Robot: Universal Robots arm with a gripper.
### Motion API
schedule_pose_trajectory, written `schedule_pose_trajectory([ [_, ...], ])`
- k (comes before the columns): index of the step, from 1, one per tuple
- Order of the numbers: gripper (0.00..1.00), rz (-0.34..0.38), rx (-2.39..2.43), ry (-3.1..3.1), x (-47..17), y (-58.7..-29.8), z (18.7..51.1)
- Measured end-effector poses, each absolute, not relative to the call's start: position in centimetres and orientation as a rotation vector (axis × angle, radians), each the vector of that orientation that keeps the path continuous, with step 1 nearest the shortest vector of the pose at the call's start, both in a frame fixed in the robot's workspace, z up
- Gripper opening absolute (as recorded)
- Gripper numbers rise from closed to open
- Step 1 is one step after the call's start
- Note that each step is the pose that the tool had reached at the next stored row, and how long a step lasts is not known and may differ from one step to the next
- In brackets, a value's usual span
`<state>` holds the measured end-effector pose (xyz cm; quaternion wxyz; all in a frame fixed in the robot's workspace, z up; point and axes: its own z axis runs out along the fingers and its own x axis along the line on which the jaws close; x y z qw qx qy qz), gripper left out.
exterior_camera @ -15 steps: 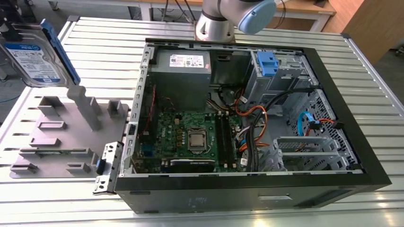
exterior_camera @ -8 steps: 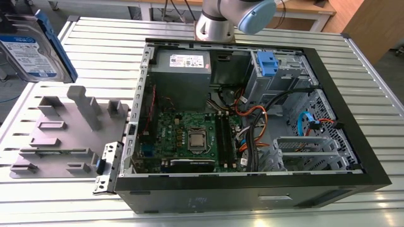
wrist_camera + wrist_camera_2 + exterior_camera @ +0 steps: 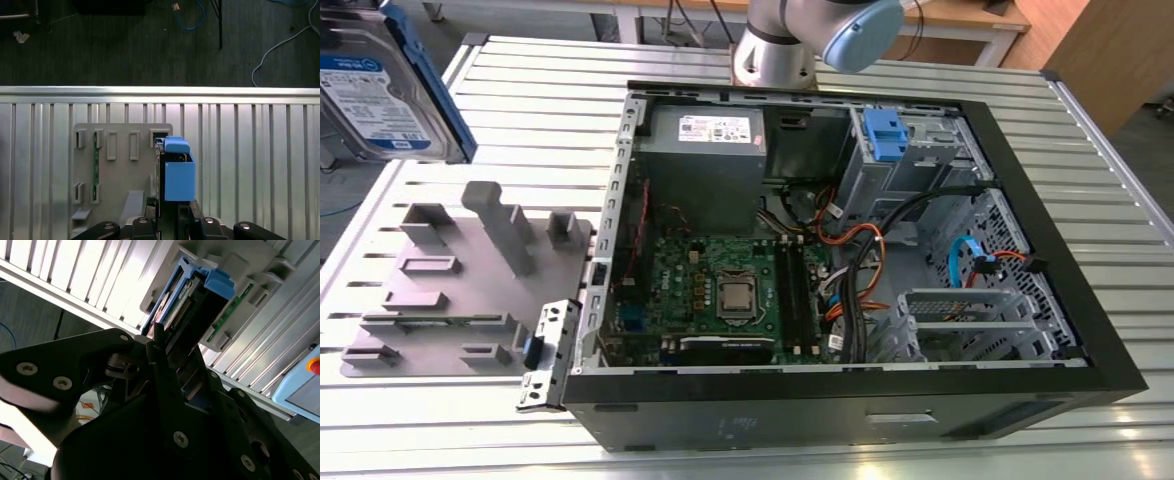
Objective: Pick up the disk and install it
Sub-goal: 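Pick up the disk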
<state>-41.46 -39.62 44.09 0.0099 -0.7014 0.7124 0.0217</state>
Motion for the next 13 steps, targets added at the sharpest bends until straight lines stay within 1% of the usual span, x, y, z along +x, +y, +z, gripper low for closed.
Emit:
schedule_pose_trajectory([
  [13,0.35,0.068,-2.190,2.224,-41.5,-39.6,47.3],
])
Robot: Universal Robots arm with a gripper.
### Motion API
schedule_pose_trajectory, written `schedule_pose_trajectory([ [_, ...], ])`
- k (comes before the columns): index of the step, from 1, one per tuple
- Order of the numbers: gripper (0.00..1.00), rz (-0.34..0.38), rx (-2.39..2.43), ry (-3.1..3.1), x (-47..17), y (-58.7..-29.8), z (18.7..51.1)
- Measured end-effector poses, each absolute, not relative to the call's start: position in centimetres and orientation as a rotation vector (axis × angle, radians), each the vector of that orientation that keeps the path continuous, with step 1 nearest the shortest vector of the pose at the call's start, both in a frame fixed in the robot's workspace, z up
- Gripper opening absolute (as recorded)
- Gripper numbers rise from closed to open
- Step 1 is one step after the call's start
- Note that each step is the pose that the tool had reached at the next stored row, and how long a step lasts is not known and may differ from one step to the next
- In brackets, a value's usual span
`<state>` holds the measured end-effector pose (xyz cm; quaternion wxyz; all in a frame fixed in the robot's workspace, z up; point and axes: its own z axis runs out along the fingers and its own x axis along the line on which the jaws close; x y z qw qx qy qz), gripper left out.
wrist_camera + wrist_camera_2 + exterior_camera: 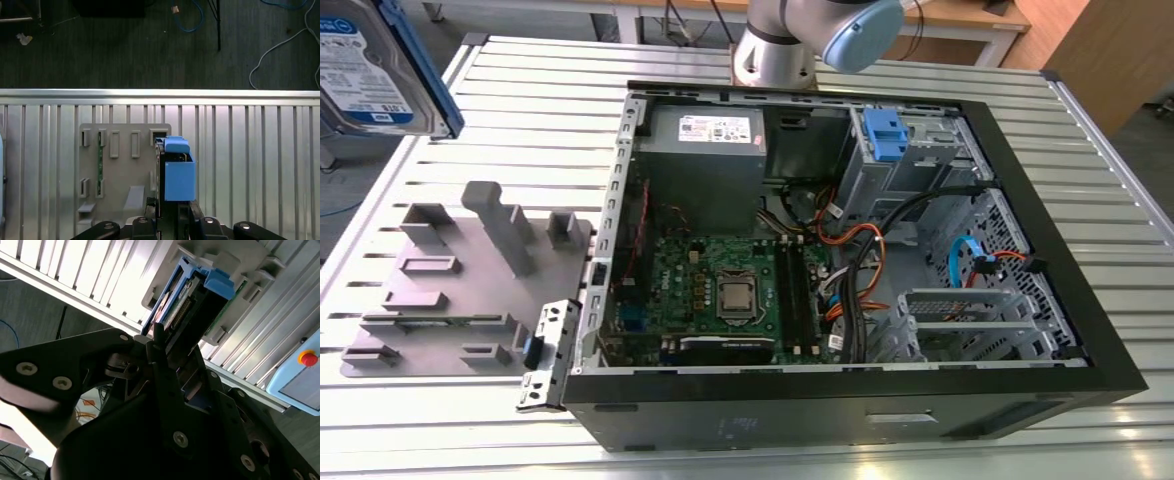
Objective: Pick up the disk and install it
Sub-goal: 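Pick up the disk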
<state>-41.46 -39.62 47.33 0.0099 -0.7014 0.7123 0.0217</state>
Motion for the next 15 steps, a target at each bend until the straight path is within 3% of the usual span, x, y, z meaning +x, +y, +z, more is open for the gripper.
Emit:
schedule_pose_trajectory([
  [15,0.35,0.068,-2.190,2.224,-41.5,-39.6,49.7],
])
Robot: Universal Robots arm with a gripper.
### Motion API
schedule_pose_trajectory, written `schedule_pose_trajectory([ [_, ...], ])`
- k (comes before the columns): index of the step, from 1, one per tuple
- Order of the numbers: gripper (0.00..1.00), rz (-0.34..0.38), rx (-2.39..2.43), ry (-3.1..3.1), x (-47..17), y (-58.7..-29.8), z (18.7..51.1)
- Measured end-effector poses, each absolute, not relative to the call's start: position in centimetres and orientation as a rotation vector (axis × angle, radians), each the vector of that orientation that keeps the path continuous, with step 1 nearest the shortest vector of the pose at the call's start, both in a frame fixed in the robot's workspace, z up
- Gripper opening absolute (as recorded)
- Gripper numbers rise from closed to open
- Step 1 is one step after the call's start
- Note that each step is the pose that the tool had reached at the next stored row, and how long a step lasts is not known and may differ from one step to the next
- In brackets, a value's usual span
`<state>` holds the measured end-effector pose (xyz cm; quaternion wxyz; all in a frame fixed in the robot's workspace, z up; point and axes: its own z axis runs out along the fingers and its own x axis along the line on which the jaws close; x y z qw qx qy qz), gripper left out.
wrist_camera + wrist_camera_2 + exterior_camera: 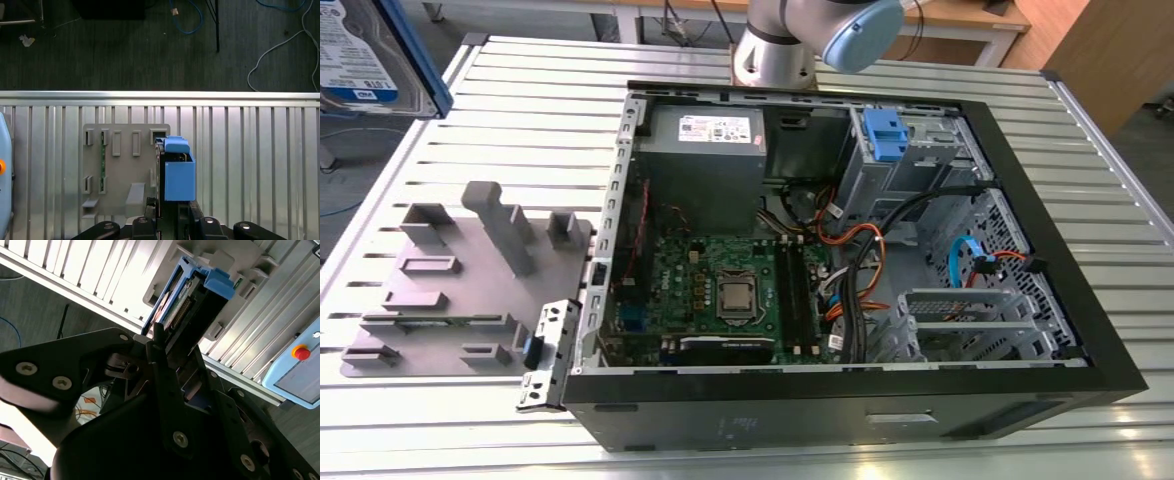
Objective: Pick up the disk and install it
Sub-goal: 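Pick up the disk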
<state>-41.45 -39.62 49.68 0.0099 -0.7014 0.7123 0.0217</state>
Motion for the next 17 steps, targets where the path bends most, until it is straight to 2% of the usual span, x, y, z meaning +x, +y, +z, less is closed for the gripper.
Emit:
schedule_pose_trajectory([
  [17,0.35,0.068,-2.190,2.224,-40.57,-39.62,49.71],
])
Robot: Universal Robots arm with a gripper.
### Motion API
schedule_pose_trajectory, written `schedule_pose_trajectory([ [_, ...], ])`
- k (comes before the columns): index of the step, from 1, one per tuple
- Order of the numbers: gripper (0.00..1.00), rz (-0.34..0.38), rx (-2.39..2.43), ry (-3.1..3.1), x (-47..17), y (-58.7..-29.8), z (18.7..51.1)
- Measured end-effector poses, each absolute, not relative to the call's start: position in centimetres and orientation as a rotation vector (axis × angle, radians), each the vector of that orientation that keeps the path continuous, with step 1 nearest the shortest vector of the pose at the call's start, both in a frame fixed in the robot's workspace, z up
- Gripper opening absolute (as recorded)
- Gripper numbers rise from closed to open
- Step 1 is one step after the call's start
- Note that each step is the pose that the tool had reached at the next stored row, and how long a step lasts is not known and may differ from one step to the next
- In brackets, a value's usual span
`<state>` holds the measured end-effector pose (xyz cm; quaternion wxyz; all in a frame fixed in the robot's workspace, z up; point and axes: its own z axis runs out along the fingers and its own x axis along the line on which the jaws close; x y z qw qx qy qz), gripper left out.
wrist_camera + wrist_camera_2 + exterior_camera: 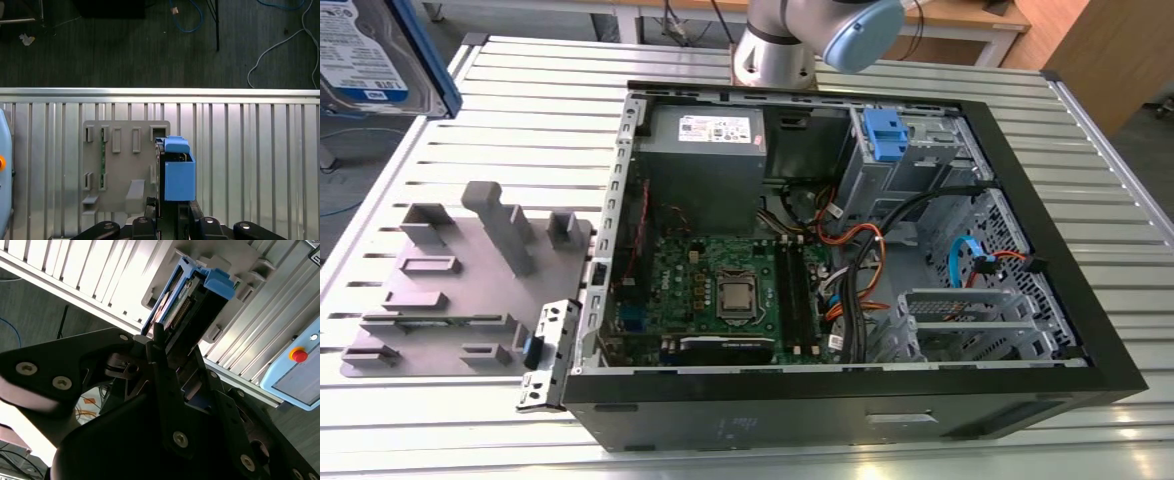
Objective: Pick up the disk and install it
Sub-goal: 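Pick up the disk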
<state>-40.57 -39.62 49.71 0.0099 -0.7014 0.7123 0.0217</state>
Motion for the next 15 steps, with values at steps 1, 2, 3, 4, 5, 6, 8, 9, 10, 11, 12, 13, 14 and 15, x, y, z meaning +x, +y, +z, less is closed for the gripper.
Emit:
schedule_pose_trajectory([
  [1,0.35,0.068,-2.190,2.224,-40.4,-39.6,49.7],
  [2,0.35,0.068,-2.190,2.224,-40.3,-39.6,49.7],
  [3,0.35,0.068,-2.190,2.224,-40.2,-39.6,49.7],
  [4,0.35,0.068,-2.190,2.224,-40.0,-39.6,49.7],
  [5,0.35,0.068,-2.190,2.224,-39.9,-39.6,49.7],
  [6,0.35,0.068,-2.190,2.224,-39.7,-39.6,49.7],
  [8,0.35,0.068,-2.190,2.224,-39.4,-39.6,49.7],
  [9,0.35,0.068,-2.190,2.224,-39.3,-39.6,49.7],
  [10,0.35,0.068,-2.190,2.224,-39.1,-39.6,49.7],
  [11,0.35,0.068,-2.190,2.224,-39.0,-39.6,49.7],
  [12,0.35,0.068,-2.190,2.224,-38.8,-39.6,49.7],
  [13,0.35,0.068,-2.190,2.224,-38.6,-39.6,49.7],
  [14,0.35,0.068,-2.190,2.224,-38.4,-39.6,49.7],
  [15,0.35,0.068,-2.190,2.224,-38.3,-39.6,49.7],
])
